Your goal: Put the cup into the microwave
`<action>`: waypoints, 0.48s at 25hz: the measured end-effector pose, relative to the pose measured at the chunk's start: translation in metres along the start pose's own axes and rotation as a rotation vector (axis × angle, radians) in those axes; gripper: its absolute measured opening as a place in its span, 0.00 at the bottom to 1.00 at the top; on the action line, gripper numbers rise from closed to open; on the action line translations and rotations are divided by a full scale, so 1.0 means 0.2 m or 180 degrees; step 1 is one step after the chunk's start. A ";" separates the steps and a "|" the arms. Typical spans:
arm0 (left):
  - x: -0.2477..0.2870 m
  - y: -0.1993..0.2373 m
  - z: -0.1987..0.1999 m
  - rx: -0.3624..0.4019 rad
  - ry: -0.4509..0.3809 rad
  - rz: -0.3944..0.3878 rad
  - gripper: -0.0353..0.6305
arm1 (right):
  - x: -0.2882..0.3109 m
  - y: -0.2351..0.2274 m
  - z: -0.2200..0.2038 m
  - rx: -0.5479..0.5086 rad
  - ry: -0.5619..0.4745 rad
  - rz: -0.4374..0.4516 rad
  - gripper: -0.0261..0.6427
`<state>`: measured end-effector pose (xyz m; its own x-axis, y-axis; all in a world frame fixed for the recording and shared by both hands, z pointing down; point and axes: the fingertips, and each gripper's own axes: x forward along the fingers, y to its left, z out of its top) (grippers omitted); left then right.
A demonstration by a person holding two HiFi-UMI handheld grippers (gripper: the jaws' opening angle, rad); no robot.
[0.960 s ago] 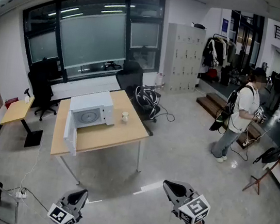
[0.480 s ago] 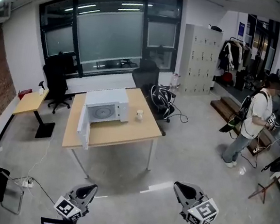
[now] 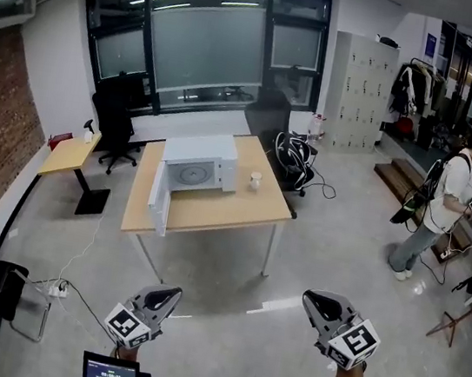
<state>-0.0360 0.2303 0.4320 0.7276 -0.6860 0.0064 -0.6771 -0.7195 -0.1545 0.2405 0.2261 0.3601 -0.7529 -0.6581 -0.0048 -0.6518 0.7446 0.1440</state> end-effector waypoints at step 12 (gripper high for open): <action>0.01 0.10 -0.01 0.0077 -0.0064 -0.0130 0.08 | 0.19 0.01 0.00 -0.0181 0.0095 0.0047 0.07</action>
<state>-0.0472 0.2142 0.4308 0.7569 -0.6535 -0.0067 -0.6440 -0.7440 -0.1785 0.2106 0.2018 0.3607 -0.7587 -0.6508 0.0270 -0.6338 0.7472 0.1999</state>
